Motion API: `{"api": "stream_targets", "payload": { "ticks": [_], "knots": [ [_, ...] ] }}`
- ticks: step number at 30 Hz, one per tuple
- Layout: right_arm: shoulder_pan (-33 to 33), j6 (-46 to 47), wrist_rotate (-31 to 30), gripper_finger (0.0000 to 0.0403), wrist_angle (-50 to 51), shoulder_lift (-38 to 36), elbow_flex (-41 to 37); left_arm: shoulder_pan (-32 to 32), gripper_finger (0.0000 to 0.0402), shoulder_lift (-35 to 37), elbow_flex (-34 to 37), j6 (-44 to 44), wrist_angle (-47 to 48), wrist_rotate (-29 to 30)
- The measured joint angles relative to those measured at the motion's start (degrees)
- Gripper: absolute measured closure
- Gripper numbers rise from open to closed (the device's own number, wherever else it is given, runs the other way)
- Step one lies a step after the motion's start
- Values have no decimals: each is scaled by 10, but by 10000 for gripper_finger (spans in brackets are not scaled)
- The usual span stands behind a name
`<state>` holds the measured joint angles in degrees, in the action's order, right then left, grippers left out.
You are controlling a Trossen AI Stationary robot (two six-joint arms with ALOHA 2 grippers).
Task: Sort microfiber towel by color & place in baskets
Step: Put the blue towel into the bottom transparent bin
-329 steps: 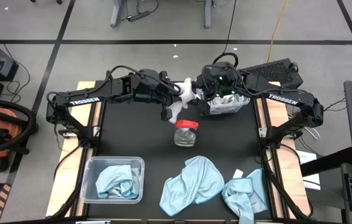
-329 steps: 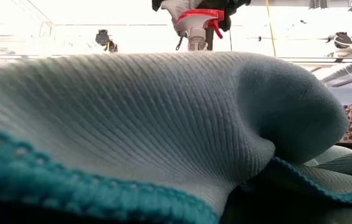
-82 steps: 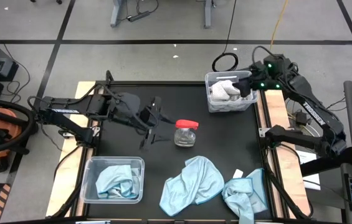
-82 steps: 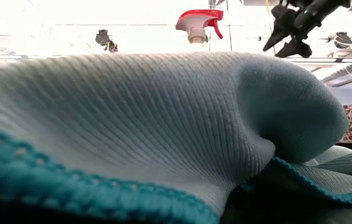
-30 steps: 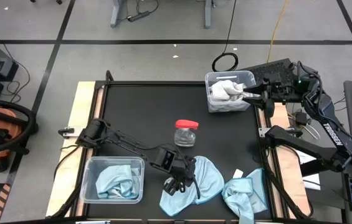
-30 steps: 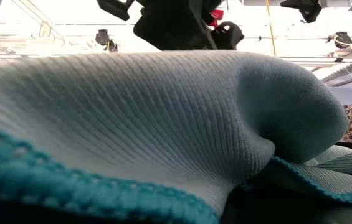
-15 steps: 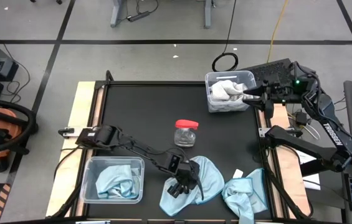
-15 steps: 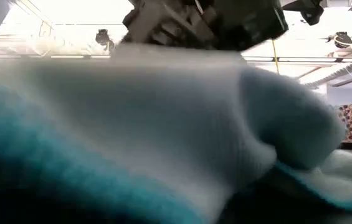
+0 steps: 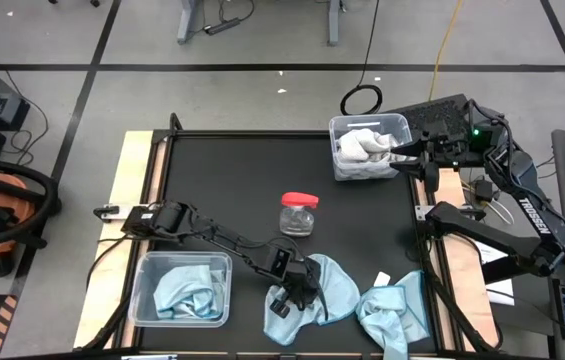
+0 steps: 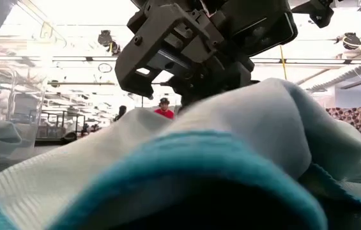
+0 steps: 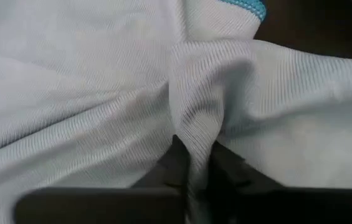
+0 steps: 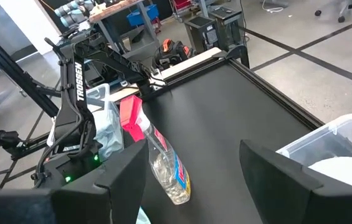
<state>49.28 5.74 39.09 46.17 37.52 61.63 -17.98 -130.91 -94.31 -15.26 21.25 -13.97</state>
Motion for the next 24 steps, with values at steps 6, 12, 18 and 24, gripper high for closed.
{"api": "stream_targets", "payload": {
  "ticks": [6,12,18,24],
  "knots": [
    [0,-4,0,161,0,0,0,6,382,3,0,35,9,-1],
    [0,8,33,161,-15,-1,0,37,385,34,4,34,34,24],
    [-4,44,86,161,-51,-5,0,79,386,98,3,24,25,49],
    [-28,72,109,161,-87,-14,0,111,386,155,-7,24,18,71]
  ]
}}
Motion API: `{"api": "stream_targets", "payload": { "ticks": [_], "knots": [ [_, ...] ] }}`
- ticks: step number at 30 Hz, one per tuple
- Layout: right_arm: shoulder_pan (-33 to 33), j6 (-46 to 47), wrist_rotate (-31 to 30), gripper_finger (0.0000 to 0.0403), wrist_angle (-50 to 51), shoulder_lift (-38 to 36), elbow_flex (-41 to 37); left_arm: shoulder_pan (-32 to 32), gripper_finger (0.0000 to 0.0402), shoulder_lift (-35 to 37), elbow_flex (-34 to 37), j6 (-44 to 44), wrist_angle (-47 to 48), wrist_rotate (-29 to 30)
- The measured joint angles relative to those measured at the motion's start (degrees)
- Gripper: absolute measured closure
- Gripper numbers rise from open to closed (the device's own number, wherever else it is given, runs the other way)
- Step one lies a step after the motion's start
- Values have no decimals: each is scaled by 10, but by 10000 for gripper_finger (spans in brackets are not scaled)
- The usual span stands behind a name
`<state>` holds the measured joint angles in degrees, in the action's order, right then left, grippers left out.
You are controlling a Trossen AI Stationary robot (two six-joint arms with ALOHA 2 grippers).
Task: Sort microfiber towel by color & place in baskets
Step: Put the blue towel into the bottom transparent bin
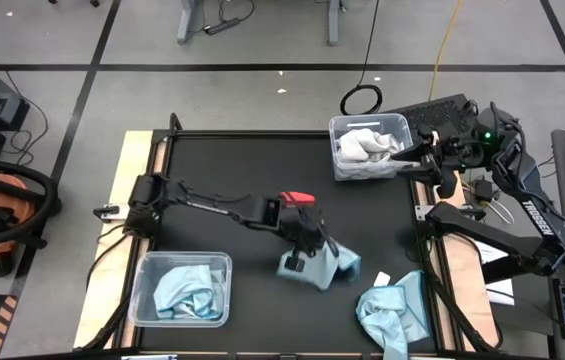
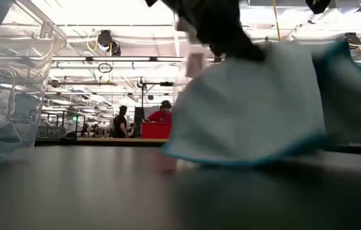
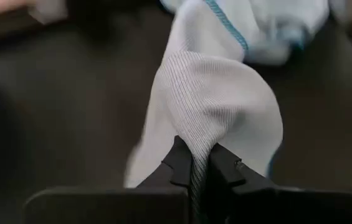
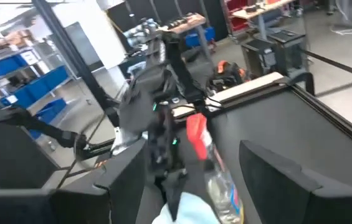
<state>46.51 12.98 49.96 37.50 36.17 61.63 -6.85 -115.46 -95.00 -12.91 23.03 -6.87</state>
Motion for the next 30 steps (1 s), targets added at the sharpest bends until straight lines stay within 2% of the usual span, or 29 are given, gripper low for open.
{"api": "stream_targets", "payload": {
  "ticks": [12,22,30],
  "knots": [
    [-67,3,-2,161,-23,-1,0,12,386,30,-131,-17,-2,3],
    [-126,47,-4,161,-65,11,0,35,386,30,-173,-26,-61,48],
    [-167,34,-81,153,-70,28,0,58,386,30,-207,-54,-107,57]
  ]
}}
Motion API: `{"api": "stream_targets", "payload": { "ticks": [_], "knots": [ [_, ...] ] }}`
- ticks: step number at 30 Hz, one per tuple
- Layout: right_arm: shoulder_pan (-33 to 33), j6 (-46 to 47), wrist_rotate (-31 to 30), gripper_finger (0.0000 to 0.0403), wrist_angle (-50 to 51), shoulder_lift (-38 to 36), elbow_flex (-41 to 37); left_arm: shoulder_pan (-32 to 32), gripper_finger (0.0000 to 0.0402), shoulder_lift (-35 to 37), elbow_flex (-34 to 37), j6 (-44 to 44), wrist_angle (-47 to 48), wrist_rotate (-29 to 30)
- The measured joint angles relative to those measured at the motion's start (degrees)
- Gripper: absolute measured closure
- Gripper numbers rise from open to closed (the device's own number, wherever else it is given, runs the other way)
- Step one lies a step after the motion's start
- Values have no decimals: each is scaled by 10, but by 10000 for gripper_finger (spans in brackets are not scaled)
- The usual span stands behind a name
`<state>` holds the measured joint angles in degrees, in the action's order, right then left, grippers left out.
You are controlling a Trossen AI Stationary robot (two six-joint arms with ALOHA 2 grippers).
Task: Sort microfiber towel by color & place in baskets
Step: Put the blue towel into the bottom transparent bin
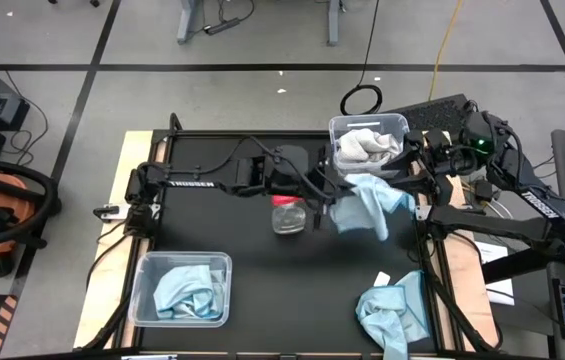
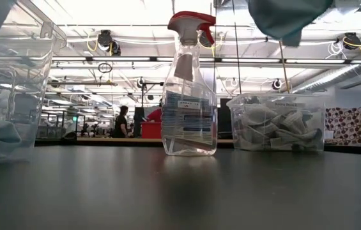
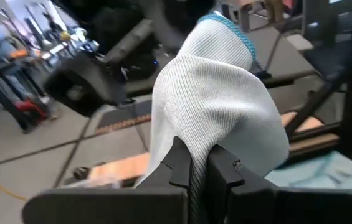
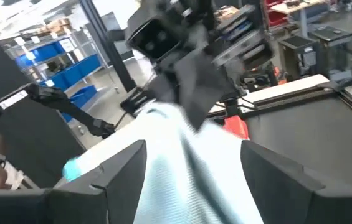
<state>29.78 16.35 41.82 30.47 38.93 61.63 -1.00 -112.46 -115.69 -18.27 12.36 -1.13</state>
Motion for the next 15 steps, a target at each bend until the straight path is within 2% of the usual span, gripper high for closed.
{"api": "stream_targets", "payload": {
  "ticks": [11,15],
  "knots": [
    [-50,-7,-19,80,-52,49,0,29,386,0,-22,-34,-8,49],
    [-66,-13,-46,72,-57,72,0,33,386,0,-22,-37,-29,51]
  ]
}}
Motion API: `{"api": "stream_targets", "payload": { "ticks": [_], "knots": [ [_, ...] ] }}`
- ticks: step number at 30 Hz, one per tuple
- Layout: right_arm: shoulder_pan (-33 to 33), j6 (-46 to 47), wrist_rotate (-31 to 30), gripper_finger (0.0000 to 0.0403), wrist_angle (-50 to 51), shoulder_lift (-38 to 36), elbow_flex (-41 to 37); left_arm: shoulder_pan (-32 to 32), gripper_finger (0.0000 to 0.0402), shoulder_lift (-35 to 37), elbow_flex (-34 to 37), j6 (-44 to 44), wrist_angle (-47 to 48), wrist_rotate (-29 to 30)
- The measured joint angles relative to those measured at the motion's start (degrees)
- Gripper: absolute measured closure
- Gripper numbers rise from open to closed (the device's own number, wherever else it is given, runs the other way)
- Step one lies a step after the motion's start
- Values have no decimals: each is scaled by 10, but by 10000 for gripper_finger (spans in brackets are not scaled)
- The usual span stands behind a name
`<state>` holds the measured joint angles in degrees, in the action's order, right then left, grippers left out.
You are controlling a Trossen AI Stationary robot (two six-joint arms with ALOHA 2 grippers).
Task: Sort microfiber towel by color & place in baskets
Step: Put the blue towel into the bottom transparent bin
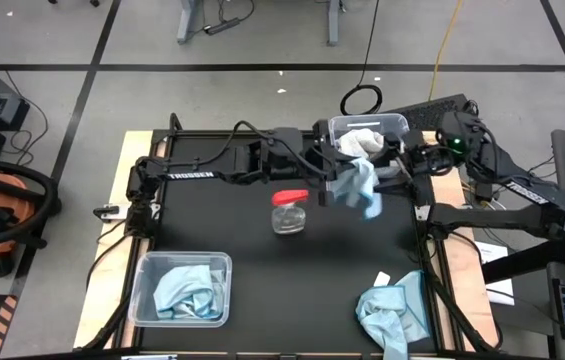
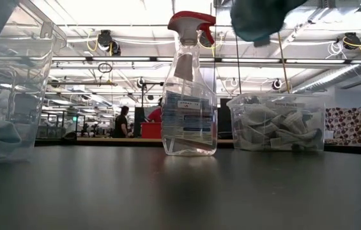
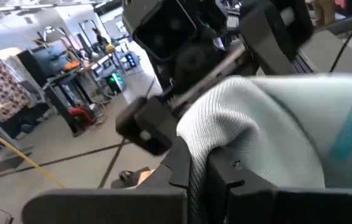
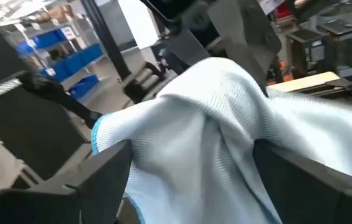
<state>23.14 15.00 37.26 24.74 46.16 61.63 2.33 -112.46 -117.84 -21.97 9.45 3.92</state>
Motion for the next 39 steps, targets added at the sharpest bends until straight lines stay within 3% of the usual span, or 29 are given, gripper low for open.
{"api": "stream_targets", "payload": {
  "ticks": [6,18,23,30,39],
  "knots": [
    [-15,-25,-45,80,-5,18,0,0,386,-1,-15,-16,-6,-1],
    [-15,-23,-78,84,-71,50,0,0,386,0,-35,-13,-14,-39],
    [-20,-22,-84,106,-78,73,0,0,386,0,-35,-9,-11,-52],
    [-48,-25,-88,185,-126,95,0,-1,379,0,-35,-8,0,-53],
    [-53,-28,-89,348,-127,95,0,-1,375,0,-35,-8,6,-52]
  ]
}}
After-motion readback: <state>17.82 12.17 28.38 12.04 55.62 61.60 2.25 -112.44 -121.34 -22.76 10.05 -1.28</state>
